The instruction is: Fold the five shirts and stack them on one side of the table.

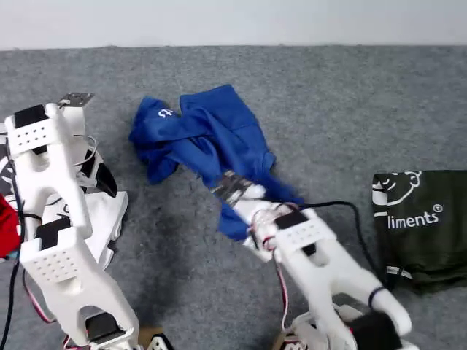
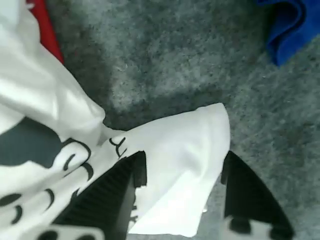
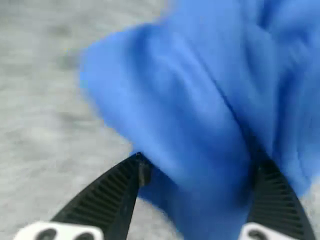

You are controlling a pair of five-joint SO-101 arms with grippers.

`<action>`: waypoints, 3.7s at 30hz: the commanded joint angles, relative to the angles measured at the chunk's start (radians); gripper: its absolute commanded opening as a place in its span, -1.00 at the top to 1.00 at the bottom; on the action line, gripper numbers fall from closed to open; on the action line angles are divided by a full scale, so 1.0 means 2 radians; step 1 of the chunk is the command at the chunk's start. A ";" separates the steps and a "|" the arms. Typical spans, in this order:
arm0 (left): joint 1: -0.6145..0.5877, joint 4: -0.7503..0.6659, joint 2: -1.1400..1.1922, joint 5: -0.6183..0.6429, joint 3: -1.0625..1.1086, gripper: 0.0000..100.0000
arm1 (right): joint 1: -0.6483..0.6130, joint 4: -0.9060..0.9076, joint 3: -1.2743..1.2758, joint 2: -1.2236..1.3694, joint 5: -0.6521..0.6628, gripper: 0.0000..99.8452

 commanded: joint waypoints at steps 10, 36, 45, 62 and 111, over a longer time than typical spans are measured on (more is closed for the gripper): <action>0.087 0.005 -0.001 0.025 -0.016 0.51 | 0.068 0.098 -0.219 0.139 -0.035 0.98; 0.145 -0.168 0.170 0.047 -0.099 0.51 | 0.064 0.112 -0.239 0.137 -0.038 0.98; 0.175 -0.158 0.192 0.046 -0.148 0.51 | 0.059 0.112 -0.222 0.136 -0.038 0.98; 0.183 -0.157 0.193 -0.021 -0.148 0.96 | -0.004 0.112 -0.201 0.137 -0.038 0.98; 0.183 -0.011 -0.375 0.021 -0.081 0.97 | 0.184 0.304 -0.372 -0.418 -0.038 0.98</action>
